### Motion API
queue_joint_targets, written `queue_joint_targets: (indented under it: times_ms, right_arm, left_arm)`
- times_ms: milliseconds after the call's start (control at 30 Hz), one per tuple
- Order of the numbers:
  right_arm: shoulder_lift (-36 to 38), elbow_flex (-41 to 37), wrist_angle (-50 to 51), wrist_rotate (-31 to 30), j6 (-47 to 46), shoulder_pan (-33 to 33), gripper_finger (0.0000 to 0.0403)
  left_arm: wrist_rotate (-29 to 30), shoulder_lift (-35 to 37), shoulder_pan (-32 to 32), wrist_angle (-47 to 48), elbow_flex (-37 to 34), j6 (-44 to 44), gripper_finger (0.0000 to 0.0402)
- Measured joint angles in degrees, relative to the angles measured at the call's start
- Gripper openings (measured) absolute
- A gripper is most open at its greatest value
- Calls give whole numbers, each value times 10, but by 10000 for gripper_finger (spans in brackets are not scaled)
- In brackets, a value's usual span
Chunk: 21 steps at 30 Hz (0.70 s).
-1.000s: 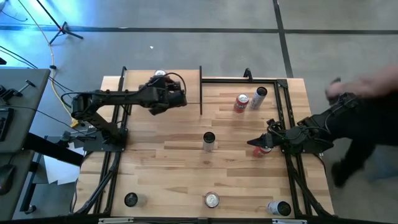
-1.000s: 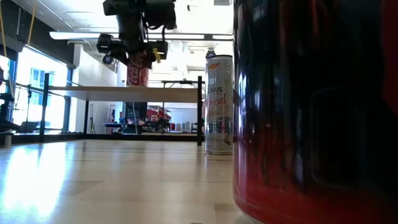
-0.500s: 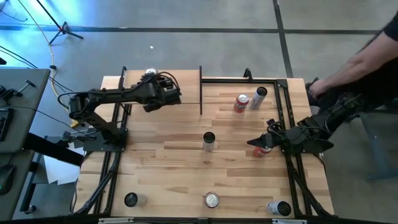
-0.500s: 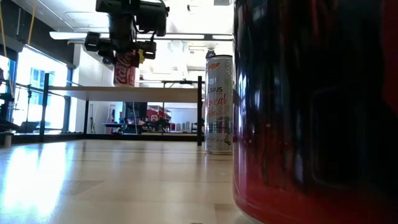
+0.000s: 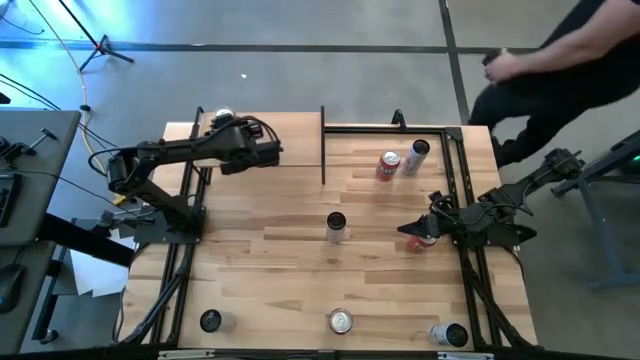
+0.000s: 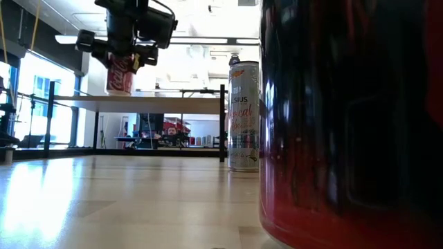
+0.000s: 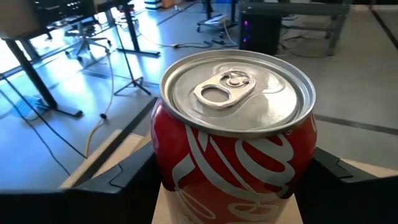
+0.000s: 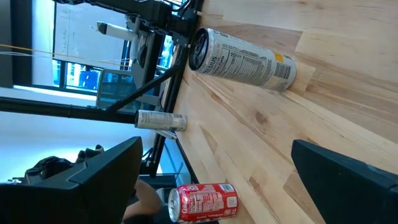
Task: Place canned beverage on shelf
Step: Put the top red soda can on the shelf
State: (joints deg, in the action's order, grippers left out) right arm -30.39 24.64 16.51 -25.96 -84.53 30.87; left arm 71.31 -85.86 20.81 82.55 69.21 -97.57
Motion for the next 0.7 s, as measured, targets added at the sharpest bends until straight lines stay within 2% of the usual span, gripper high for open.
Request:
queue_joint_targets:
  times_ms: [133, 700]
  right_arm:
    - [0, 0, 0, 0, 0, 0, 400]
    - [0, 0, 0, 0, 0, 0, 400]
  left_arm:
    - [-1, 0, 13, 8, 0, -32, 253]
    - [-4, 0, 77, 6, 0, -29, 253]
